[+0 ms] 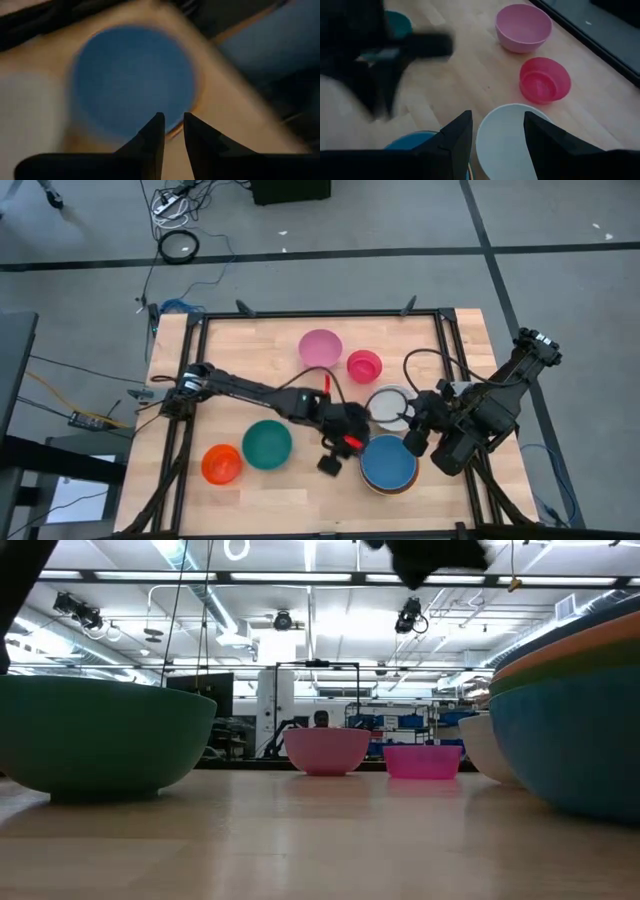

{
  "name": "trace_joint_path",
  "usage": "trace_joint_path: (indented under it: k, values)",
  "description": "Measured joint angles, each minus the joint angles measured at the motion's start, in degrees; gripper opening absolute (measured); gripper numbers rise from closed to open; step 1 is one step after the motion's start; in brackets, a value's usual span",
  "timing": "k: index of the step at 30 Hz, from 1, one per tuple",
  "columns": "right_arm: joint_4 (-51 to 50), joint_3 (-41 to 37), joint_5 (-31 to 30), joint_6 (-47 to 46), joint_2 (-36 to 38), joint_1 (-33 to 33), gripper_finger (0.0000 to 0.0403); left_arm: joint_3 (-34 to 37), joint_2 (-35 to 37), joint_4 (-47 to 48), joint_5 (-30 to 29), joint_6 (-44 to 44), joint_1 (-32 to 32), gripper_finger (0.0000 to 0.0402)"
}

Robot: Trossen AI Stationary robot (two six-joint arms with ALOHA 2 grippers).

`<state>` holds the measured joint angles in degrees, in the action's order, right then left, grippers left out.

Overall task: Nest bowls inside each other
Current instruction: Stack the white bowl on top of the blue bowl

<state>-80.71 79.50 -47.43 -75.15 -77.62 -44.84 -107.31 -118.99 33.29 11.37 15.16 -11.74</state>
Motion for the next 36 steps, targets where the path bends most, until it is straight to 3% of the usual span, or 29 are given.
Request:
trace_joint_path:
  k: [4,8,13,17,23,28,36]
  values:
    - [-3.91,0.00,-0.35,-6.11,0.00,-0.32,0.0166,-4.38,0.05,10.85,-11.37,4.75,2.53,0.0081]
    - [-9.51,-1.18,2.92,-15.05,0.09,1.20,0.0166,-7.28,0.05,17.70,-11.99,5.75,5.38,0.0081]
    - [-8.07,-6.33,9.01,-15.29,-0.38,6.82,0.0166,-10.46,0.01,27.36,-11.97,4.94,7.74,0.0081]
    - [-4.29,-9.53,10.19,-12.35,-0.71,11.96,0.0166,-11.64,0.81,31.66,-12.00,4.15,8.58,0.0081]
    - [8.67,-10.43,14.80,-0.75,-0.79,20.10,0.0169,-11.82,5.15,36.45,-12.04,1.17,9.07,0.0081]
    - [19.95,-10.40,21.38,8.76,-1.86,26.83,0.0169,-11.75,9.52,41.03,-12.21,-2.88,9.08,0.0081]
    - [20.78,-10.43,29.66,12.57,-8.30,33.30,0.0172,-11.75,18.21,43.31,-12.24,-8.32,7.61,0.0081]
